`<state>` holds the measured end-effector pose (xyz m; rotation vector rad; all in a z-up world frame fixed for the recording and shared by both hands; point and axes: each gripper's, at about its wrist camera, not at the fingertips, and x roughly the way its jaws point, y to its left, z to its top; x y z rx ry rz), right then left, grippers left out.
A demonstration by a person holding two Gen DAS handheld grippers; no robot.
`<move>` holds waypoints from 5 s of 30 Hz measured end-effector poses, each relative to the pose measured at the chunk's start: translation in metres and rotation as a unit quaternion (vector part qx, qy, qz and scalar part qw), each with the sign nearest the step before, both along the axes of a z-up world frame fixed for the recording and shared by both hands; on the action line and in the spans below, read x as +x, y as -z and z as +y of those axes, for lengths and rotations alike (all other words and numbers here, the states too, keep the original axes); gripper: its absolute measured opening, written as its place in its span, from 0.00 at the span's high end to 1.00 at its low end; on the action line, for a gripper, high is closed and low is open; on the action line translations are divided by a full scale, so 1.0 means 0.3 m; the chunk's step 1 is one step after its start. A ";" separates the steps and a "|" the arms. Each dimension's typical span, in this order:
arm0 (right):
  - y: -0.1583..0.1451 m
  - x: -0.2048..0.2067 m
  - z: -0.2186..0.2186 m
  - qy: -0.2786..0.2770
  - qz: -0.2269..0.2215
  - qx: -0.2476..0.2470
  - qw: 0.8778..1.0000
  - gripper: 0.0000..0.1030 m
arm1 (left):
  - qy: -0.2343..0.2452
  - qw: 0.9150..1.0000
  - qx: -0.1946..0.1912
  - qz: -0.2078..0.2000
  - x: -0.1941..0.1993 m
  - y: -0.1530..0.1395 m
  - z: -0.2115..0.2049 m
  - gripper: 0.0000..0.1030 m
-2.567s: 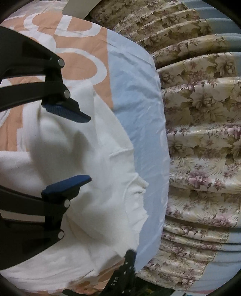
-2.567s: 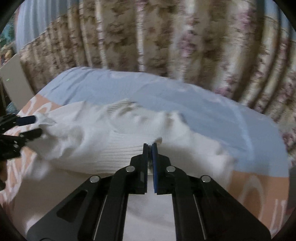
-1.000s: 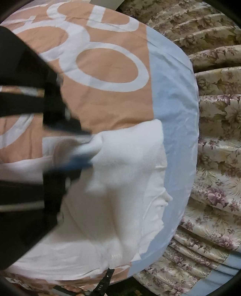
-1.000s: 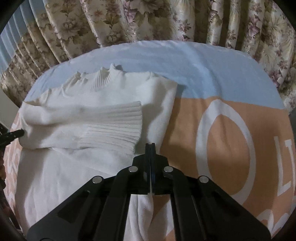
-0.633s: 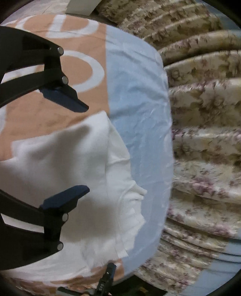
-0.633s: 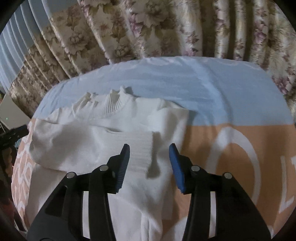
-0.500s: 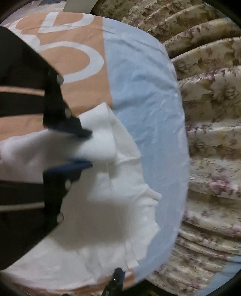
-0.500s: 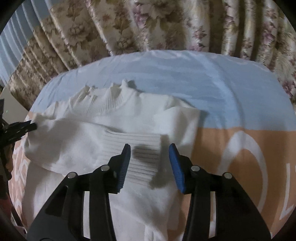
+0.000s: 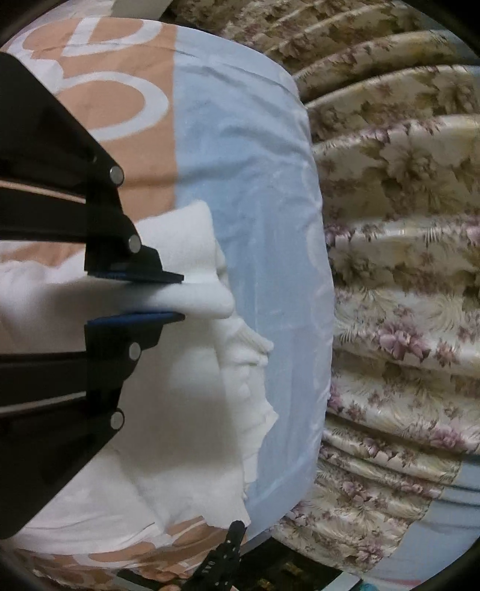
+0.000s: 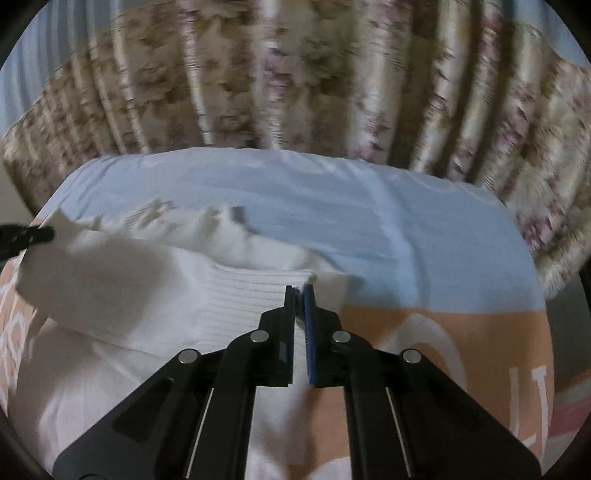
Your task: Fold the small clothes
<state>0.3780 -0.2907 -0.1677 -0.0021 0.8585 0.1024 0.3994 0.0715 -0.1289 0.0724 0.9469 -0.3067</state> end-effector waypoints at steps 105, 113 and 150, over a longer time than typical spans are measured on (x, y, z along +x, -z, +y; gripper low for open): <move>0.162 -0.166 0.205 -0.075 0.019 -0.013 0.997 0.45 | -0.014 0.994 0.109 -0.001 -0.211 0.178 -0.099 0.15; 0.097 -0.214 0.206 -0.081 0.002 -0.003 0.997 0.28 | -0.020 0.996 0.089 -0.007 -0.261 0.097 -0.086 0.15; 0.024 -1.150 0.216 -0.031 -0.027 -0.058 0.997 0.03 | -0.135 0.987 0.083 0.034 -1.169 0.050 0.122 0.06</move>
